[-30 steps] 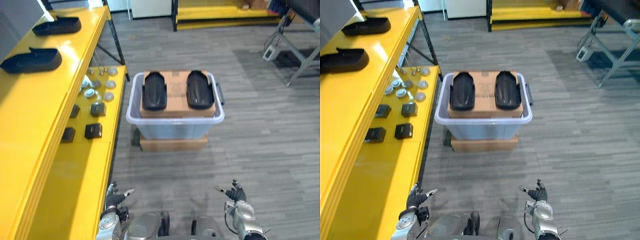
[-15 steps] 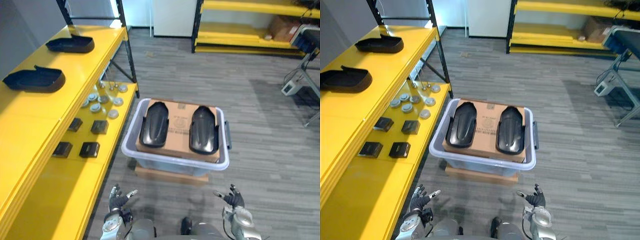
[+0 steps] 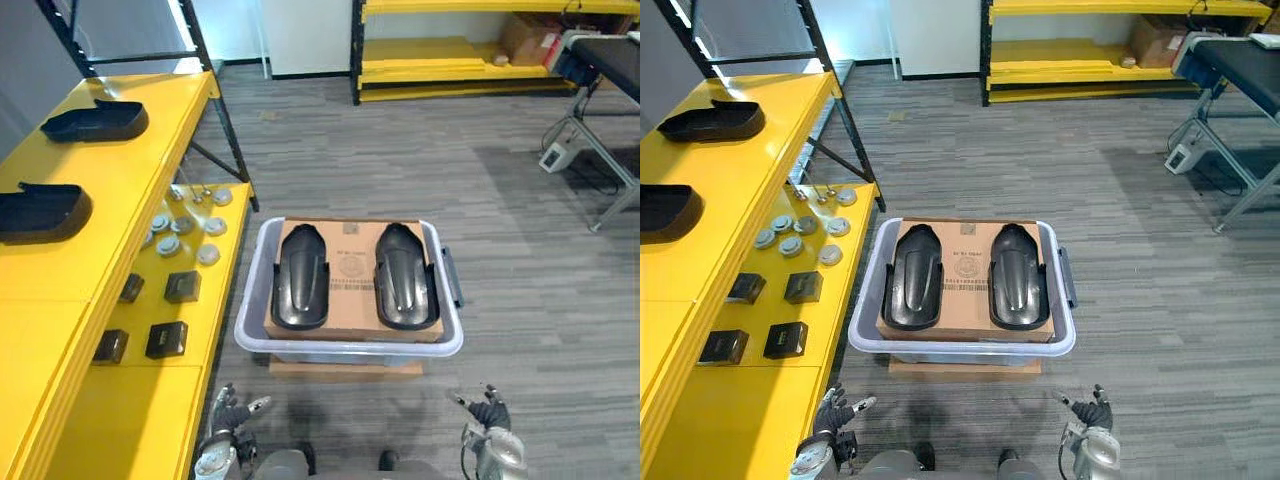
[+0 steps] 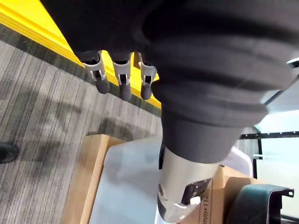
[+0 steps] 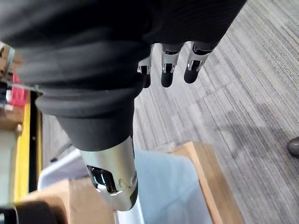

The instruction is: Walk over and take plastic housings, then place them on the shelf

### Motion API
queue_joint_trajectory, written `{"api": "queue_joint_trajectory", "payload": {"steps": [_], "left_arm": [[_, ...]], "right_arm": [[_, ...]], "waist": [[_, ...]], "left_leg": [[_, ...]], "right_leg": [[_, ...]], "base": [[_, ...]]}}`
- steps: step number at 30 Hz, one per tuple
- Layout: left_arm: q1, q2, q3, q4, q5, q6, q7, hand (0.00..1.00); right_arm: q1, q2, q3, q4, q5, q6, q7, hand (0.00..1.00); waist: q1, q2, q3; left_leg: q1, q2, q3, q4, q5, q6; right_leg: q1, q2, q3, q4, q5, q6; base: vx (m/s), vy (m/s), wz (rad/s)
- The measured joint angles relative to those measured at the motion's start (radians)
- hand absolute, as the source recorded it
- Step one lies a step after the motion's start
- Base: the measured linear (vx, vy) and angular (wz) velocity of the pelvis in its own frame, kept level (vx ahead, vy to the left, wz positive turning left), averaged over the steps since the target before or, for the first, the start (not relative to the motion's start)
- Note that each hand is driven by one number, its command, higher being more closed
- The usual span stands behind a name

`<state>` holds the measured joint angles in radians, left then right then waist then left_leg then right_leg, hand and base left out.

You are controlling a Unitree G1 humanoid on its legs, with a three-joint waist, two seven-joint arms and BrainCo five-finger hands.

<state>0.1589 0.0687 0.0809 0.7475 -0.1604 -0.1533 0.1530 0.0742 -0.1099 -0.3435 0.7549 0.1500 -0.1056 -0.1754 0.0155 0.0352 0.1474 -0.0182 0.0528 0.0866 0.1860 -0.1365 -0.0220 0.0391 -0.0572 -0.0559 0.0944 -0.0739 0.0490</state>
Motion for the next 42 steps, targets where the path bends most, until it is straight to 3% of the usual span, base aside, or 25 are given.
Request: {"api": "queue_joint_trajectory", "payload": {"steps": [7,9,16,20,24,33,38,39,42], "left_arm": [[0.027,0.018,-0.001,-0.042,0.016,-0.003,-0.010,0.00],[0.033,0.017,-0.007,-0.043,0.017,-0.003,-0.020,0.00],[0.060,0.011,-0.051,-0.043,0.027,-0.004,-0.024,0.00],[0.062,0.010,-0.054,-0.043,0.027,-0.004,-0.026,0.00],[0.058,0.011,-0.079,-0.042,0.025,-0.006,-0.020,0.00],[0.033,0.011,-0.116,-0.060,0.001,-0.012,0.008,0.00],[0.010,0.001,-0.146,-0.075,-0.007,-0.031,0.031,0.00],[0.003,0.001,-0.158,-0.075,-0.016,-0.033,0.038,0.00],[-0.022,-0.002,-0.163,-0.074,-0.029,-0.035,0.050,0.00]], "right_arm": [[0.013,-0.089,-0.050,-0.417,-0.005,-0.010,-0.064,0.00],[0.006,-0.091,-0.039,-0.540,-0.050,-0.033,-0.072,0.00],[-0.043,-0.094,0.043,-0.626,-0.246,-0.042,-0.089,0.00],[-0.105,-0.093,0.095,-0.590,-0.340,-0.015,-0.114,0.00],[-0.230,-0.094,0.119,-0.445,-0.397,0.042,-0.161,0.00],[-0.518,-0.119,0.114,-0.125,-0.387,0.115,-0.249,0.00],[-0.678,-0.188,0.104,0.064,-0.335,0.115,-0.279,0.00],[-0.709,-0.207,0.104,0.108,-0.320,0.115,-0.280,1.00],[-0.773,-0.238,0.103,0.206,-0.292,0.115,-0.279,1.00]], "waist": [[-0.006,-0.011,-0.012],[-0.005,-0.020,-0.017],[-0.003,-0.022,-0.018],[0.000,-0.022,-0.018],[0.006,-0.017,0.006],[0.032,0.016,0.126],[0.033,0.037,0.181],[0.033,0.042,0.195],[0.034,0.047,0.232]], "left_leg": [[0.016,-0.005,0.045,-0.052,0.011,0.006],[0.017,-0.004,0.049,-0.065,0.017,0.010],[0.010,-0.018,0.026,-0.092,0.043,0.016],[-0.013,-0.029,0.001,-0.118,0.072,0.020],[-0.040,-0.040,-0.027,-0.119,0.091,0.027],[-0.155,-0.056,-0.081,-0.116,0.147,0.036],[-0.199,-0.069,-0.091,-0.116,0.162,0.043],[-0.207,-0.070,-0.093,-0.116,0.164,0.045],[-0.223,-0.073,-0.099,-0.116,0.168,0.045]], "right_leg": [[-0.026,0.001,0.051,-0.017,0.013,0.007],[-0.026,0.002,0.055,-0.036,0.025,0.007],[-0.025,-0.009,0.034,-0.055,0.036,0.011],[-0.044,-0.017,0.011,-0.063,0.050,0.012],[-0.062,-0.026,-0.015,-0.064,0.061,0.015],[-0.145,-0.040,-0.065,-0.064,0.098,0.019],[-0.185,-0.049,-0.074,-0.062,0.108,0.023],[-0.192,-0.051,-0.076,-0.062,0.109,0.024],[-0.204,-0.052,-0.082,-0.062,0.111,0.024]], "base": [[0.02,0.017,-0.24],[0.02,-0.002,-0.08],[-0.01,-0.001,0.07],[-0.06,0.001,0.22],[-0.09,0.012,0.19],[-0.09,0.016,0.18],[-0.04,0.032,0.09],[-0.01,0.045,0.03],[0.01,0.019,0.06]]}}
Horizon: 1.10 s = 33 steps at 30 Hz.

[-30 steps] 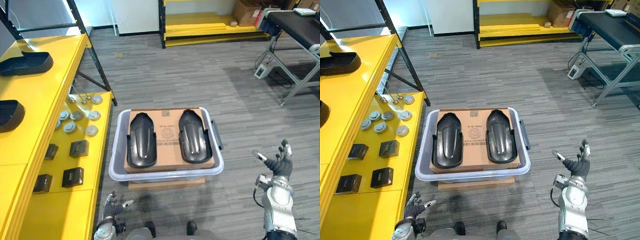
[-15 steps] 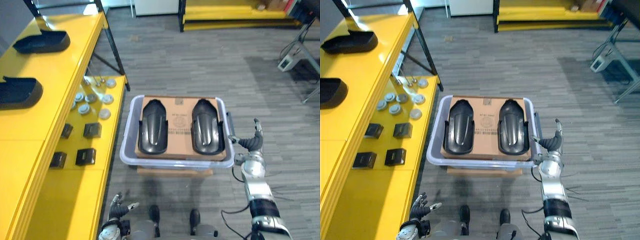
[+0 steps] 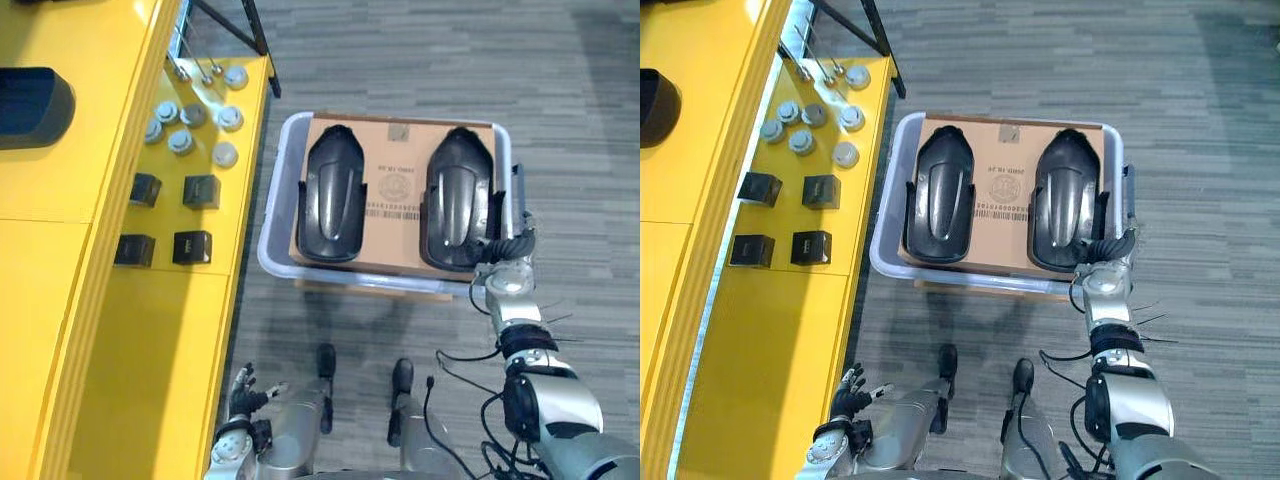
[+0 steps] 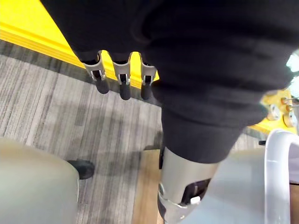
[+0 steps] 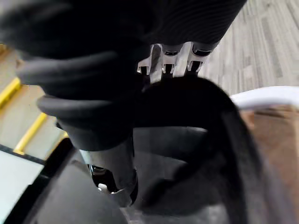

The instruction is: Walk over and take plastic housings, then place them on the shelf

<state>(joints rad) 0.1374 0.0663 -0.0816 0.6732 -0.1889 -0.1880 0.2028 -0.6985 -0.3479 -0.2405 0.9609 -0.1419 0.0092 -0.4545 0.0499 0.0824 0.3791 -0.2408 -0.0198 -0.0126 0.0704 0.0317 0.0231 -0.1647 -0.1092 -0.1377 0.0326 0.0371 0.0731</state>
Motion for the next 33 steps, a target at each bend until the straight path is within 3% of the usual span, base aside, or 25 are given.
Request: {"api": "queue_joint_trajectory", "payload": {"steps": [10,17,21,27,33], "left_arm": [[-0.029,-0.003,-0.037,0.004,-0.024,-0.016,0.018,0.00],[-0.039,-0.008,-0.043,-0.023,-0.034,-0.013,0.019,0.00],[-0.021,-0.006,-0.032,-0.149,-0.022,-0.012,0.016,0.00],[0.069,-0.004,-0.024,-0.466,0.006,-0.006,0.013,0.00],[0.061,-0.028,-0.034,-0.832,0.005,-0.016,0.019,0.00]], "right_arm": [[-0.078,-0.022,-0.015,0.063,0.102,-0.021,0.004,1.00],[0.172,-0.011,-0.019,-0.328,0.064,-0.021,-0.006,1.00],[0.313,0.015,-0.058,-0.543,0.002,-0.019,-0.026,1.00],[0.439,0.089,-0.099,-0.807,-0.122,-0.019,-0.047,1.00],[0.491,0.158,-0.011,-1.013,-0.263,-0.020,-0.041,1.00]], "waist": [[-0.005,0.006,0.015],[-0.011,0.003,0.015],[-0.038,-0.004,0.011],[-0.052,-0.044,-0.068],[-0.063,-0.053,-0.145]], "left_leg": [[-0.009,0.002,-0.004,-0.033,0.020,-0.009],[0.029,0.004,0.001,-0.063,0.027,-0.011],[0.068,0.007,-0.007,-0.074,0.027,-0.010],[0.125,0.011,0.009,-0.115,0.027,-0.011],[0.160,0.007,-0.014,-0.126,0.027,-0.011]], "right_leg": [[-0.025,0.003,0.000,-0.001,0.004,-0.006],[-0.004,0.004,0.006,-0.001,0.006,-0.009],[0.034,0.002,0.007,-0.002,0.003,-0.005],[0.065,0.003,0.022,-0.004,-0.019,0.002],[0.113,0.000,-0.005,-0.018,-0.032,0.006]], "base": [[0.00,-0.001,0.00],[0.01,-0.002,-0.02],[0.01,0.003,0.02],[0.03,-0.021,-0.08],[0.06,-0.023,0.12]]}}
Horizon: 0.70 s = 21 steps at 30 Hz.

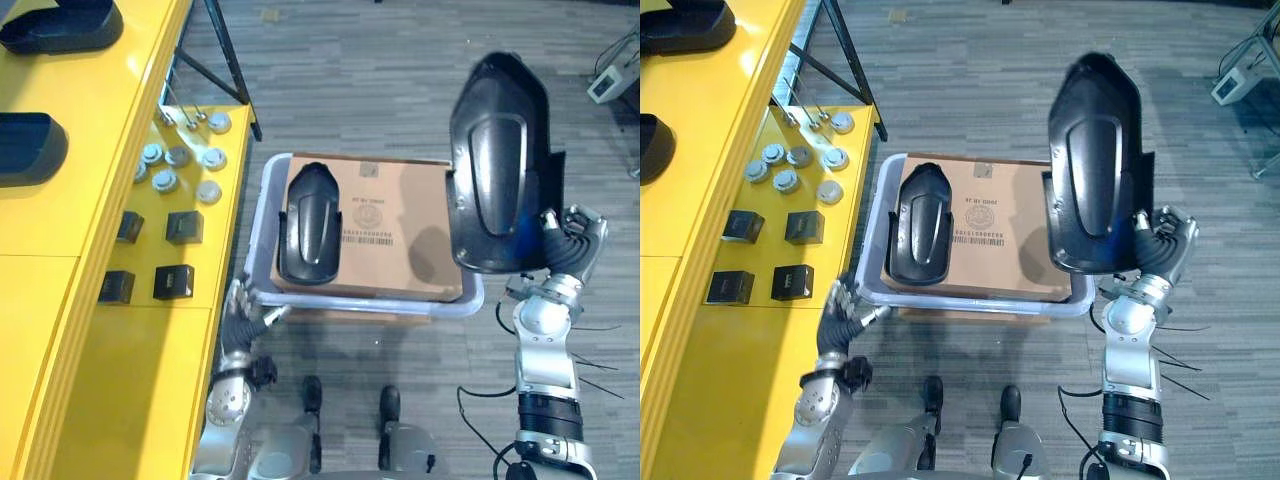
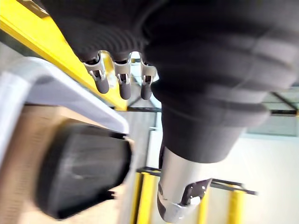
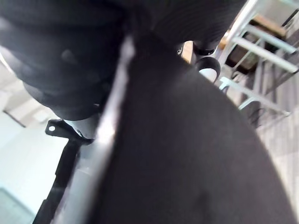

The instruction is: Walk over and take plastic housings, then place them on the shelf

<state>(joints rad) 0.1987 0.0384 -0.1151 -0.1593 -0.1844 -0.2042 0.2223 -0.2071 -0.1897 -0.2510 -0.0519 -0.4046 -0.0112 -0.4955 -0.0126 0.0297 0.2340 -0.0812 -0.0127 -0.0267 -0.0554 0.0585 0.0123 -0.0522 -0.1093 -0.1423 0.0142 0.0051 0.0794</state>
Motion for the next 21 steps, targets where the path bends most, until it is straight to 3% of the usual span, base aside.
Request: {"api": "queue_joint_trajectory", "payload": {"steps": [5,10,14,21], "left_arm": [[-0.106,-0.016,-0.059,-0.096,0.000,0.000,0.025,0.00],[-0.161,-0.024,-0.156,-0.105,0.000,0.010,0.044,0.00],[-0.188,-0.028,-0.211,-0.102,0.000,0.042,0.048,0.00],[-0.222,-0.022,-0.261,-0.054,-0.017,0.067,0.086,0.00]], "right_arm": [[-0.004,0.051,0.147,-0.106,-0.078,-0.001,0.025,1.00],[-0.004,0.113,0.281,-0.138,-0.131,-0.001,0.060,1.00],[-0.003,0.153,0.389,-0.153,-0.149,-0.001,0.068,1.00],[0.004,0.158,0.456,-0.165,-0.158,-0.003,0.085,1.00]], "waist": [[0.002,0.000,-0.016],[0.002,-0.001,-0.072],[0.001,-0.001,-0.096],[0.000,-0.008,-0.132]], "left_leg": [[0.026,-0.001,-0.013,-0.004,0.000,0.000],[0.039,-0.004,-0.014,-0.011,0.001,0.000],[0.050,-0.004,-0.016,-0.020,0.001,0.000],[0.059,-0.004,-0.010,-0.039,0.017,0.004]], "right_leg": [[0.033,-0.001,-0.016,-0.003,-0.001,0.001],[0.041,-0.004,-0.016,-0.002,-0.002,0.001],[0.049,-0.004,-0.016,-0.002,-0.003,0.002],[0.048,-0.005,-0.014,-0.004,-0.003,0.002]], "base": [[0.00,-0.014,0.08],[-0.01,-0.001,0.01],[-0.03,-0.009,0.00],[-0.01,-0.004,0.00]]}}
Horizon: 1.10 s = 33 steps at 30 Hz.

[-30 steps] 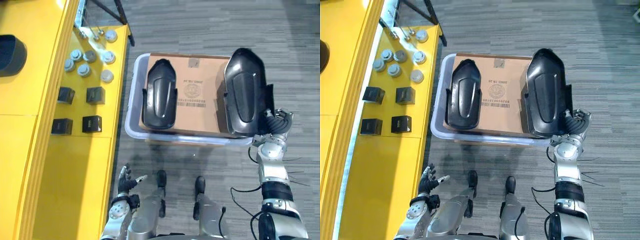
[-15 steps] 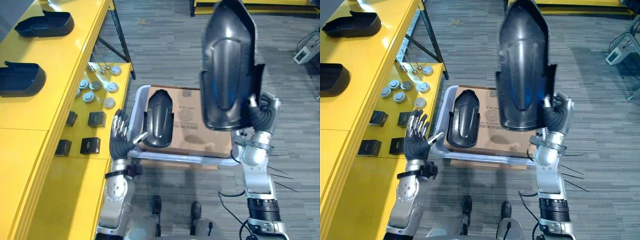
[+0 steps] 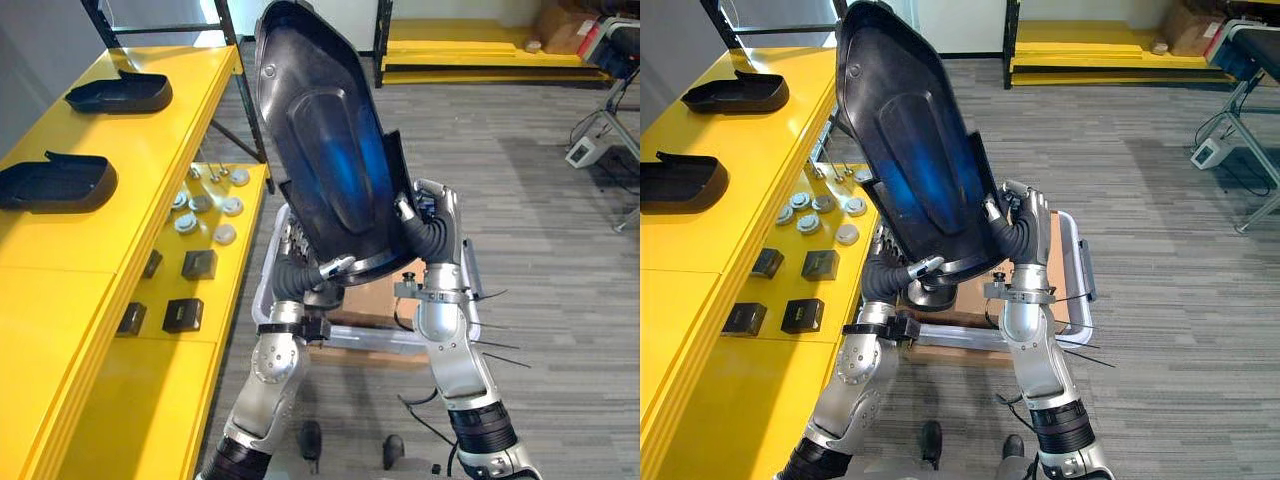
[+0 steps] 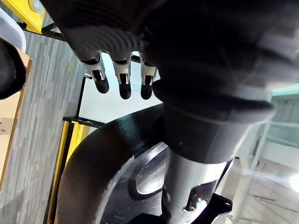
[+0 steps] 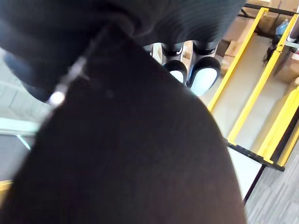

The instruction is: Walk over and take plastic housings, then place them on the shelf

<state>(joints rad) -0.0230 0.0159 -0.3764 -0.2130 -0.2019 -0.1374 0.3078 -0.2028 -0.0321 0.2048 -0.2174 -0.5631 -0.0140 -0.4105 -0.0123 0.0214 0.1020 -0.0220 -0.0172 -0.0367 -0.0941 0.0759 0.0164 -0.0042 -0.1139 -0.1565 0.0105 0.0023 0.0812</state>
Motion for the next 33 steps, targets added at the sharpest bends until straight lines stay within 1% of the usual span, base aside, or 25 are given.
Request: {"api": "queue_joint_trajectory", "payload": {"steps": [1,2,6,7,11,13,15,17,18,20,22,23,24,26,28,29,30,31,33], "left_arm": [[-0.002,0.002,-0.005,0.002,-0.005,0.001,0.003,0.00],[-0.005,0.004,-0.008,0.006,-0.007,0.001,0.004,1.00],[-0.035,0.017,-0.027,0.038,-0.025,0.017,0.009,1.00],[-0.036,0.019,-0.026,0.038,-0.026,0.017,0.014,1.00],[-0.036,0.027,-0.025,0.071,-0.028,0.026,0.029,1.00],[-0.044,0.027,-0.022,0.071,-0.029,0.026,0.039,1.00],[-0.045,0.029,-0.002,0.071,-0.028,0.026,0.049,1.00],[-0.045,0.035,0.003,0.072,-0.024,0.028,0.049,1.00],[-0.044,0.037,0.012,0.074,-0.020,0.036,0.049,1.00],[-0.042,0.038,0.018,0.082,-0.017,0.042,0.044,1.00],[-0.037,0.040,0.031,0.089,0.029,0.048,0.041,1.00],[-0.035,0.040,0.033,0.089,0.043,0.048,0.040,1.00],[-0.033,0.040,0.041,0.089,0.072,0.052,0.036,1.00],[-0.022,0.039,0.066,0.089,0.113,0.054,0.022,1.00],[0.009,0.037,0.113,0.089,0.171,0.054,0.021,1.00],[0.017,0.037,0.125,0.089,0.179,0.056,0.021,1.00],[0.036,0.033,0.151,0.089,0.199,0.059,0.022,1.00],[0.045,0.031,0.165,0.089,0.208,0.059,0.023,1.00],[0.077,0.024,0.210,0.086,0.218,0.063,0.023,1.00]], "right_arm": [[0.001,0.000,0.001,0.001,0.000,0.000,0.000,1.00],[0.001,-0.001,0.001,0.004,0.000,0.000,0.000,1.00],[0.014,-0.017,0.025,0.046,0.003,0.001,0.002,1.00],[0.018,-0.017,0.026,0.048,0.004,0.001,0.002,0.00],[0.045,-0.033,0.071,0.048,0.024,-0.003,0.005,0.00],[0.056,-0.045,0.097,0.048,0.044,-0.016,0.023,0.00],[0.066,-0.056,0.134,0.049,0.066,-0.045,0.047,0.00],[0.071,-0.057,0.138,0.049,0.090,-0.068,0.059,0.00],[0.071,-0.064,0.137,0.049,0.116,-0.088,0.077,0.00],[0.071,-0.076,0.137,0.049,0.142,-0.097,0.095,0.00],[0.070,-0.100,0.122,0.046,0.208,-0.112,0.132,0.00],[0.070,-0.106,0.117,0.043,0.224,-0.118,0.139,0.00],[0.070,-0.124,0.100,0.026,0.268,-0.130,0.158,0.00],[0.068,-0.128,0.066,-0.011,0.328,-0.140,0.174,0.00],[0.056,-0.133,-0.017,-0.076,0.411,-0.175,0.180,0.00],[0.052,-0.133,-0.044,-0.094,0.435,-0.183,0.181,0.00],[0.047,-0.133,-0.098,-0.121,0.489,-0.205,0.181,0.00],[0.046,-0.133,-0.127,-0.131,0.507,-0.216,0.181,0.00],[0.044,-0.132,-0.246,-0.150,0.583,-0.245,0.179,0.00]], "waist": [[0.000,-0.001,-0.004],[0.000,-0.002,-0.006],[-0.001,-0.003,-0.032],[-0.001,-0.003,-0.033],[-0.003,-0.004,-0.055],[-0.002,-0.007,-0.058],[-0.003,-0.007,-0.059],[-0.002,-0.008,-0.060],[-0.002,-0.011,-0.063],[-0.002,-0.018,-0.071],[0.000,-0.028,-0.077],[0.000,-0.030,-0.078],[0.001,-0.031,-0.079],[0.001,-0.031,-0.079],[-0.001,-0.031,-0.079],[-0.001,-0.031,-0.079],[-0.002,-0.031,-0.079],[-0.002,-0.031,-0.079],[-0.002,-0.031,-0.079]], "left_leg": [[0.000,0.000,0.001,0.000,0.000,0.000],[0.000,0.000,0.001,0.000,0.000,0.000],[0.002,0.000,0.003,0.000,0.000,0.000],[0.002,0.001,0.003,0.000,0.000,0.000],[0.005,0.001,0.006,0.000,0.001,0.000],[0.007,0.001,0.007,0.000,0.001,0.000],[0.012,0.001,0.011,-0.001,0.001,0.000],[0.014,0.001,0.011,-0.001,0.001,0.001],[0.014,0.001,0.011,-0.001,0.002,0.001],[0.015,0.001,0.011,-0.001,0.002,0.000],[0.020,0.001,0.011,-0.002,0.002,0.000],[0.020,0.001,0.011,-0.002,0.002,0.000],[0.023,0.001,0.011,-0.002,0.002,0.000],[0.029,0.001,0.012,-0.003,0.002,0.000],[0.032,0.002,0.014,-0.007,0.002,0.000],[0.032,0.002,0.015,-0.008,0.002,0.000],[0.032,0.003,0.016,-0.009,0.002,0.000],[0.033,0.003,0.016,-0.009,0.002,0.000],[0.033,0.004,0.017,-0.009,0.002,0.000]], "right_leg": [[0.000,0.000,0.001,-0.001,0.000,0.000],[0.000,0.000,0.001,-0.001,0.000,0.000],[0.002,0.000,0.003,-0.002,0.000,0.000],[0.001,0.001,0.003,-0.002,0.000,0.000],[0.001,0.001,0.008,-0.001,0.000,0.000],[0.002,0.001,0.009,0.000,0.000,0.000],[0.002,0.001,0.017,0.003,0.000,0.000],[0.003,0.001,0.018,0.005,0.000,0.000],[0.003,0.001,0.018,0.005,0.000,0.000],[0.003,0.001,0.018,0.005,0.000,0.000],[0.008,0.001,0.018,0.005,0.000,0.000],[0.009,0.001,0.018,0.005,0.000,0.000],[0.012,0.001,0.018,0.006,0.000,0.000],[0.017,0.001,0.019,0.006,0.000,0.000],[0.018,0.003,0.022,0.007,0.000,-0.001],[0.018,0.003,0.023,0.007,0.000,-0.001],[0.018,0.004,0.023,0.007,0.000,-0.001],[0.018,0.004,0.024,0.007,0.000,-0.001],[0.018,0.004,0.024,0.007,0.000,-0.001]], "base": [[0.00,0.000,0.00],[0.00,0.000,0.00],[0.00,0.000,0.00],[0.00,0.000,0.00],[-0.02,-0.005,-0.02],[-0.01,-0.005,-0.02],[-0.03,-0.007,-0.06],[-0.01,-0.003,-0.02],[0.00,0.000,0.00],[0.00,0.000,0.00],[0.00,0.000,0.00],[0.00,0.000,0.00],[0.00,0.000,0.00],[-0.01,-0.005,-0.02],[-0.04,-0.013,-0.03],[-0.04,-0.013,-0.02],[0.00,0.000,0.00],[0.00,0.000,0.00],[0.00,0.000,0.00]]}}
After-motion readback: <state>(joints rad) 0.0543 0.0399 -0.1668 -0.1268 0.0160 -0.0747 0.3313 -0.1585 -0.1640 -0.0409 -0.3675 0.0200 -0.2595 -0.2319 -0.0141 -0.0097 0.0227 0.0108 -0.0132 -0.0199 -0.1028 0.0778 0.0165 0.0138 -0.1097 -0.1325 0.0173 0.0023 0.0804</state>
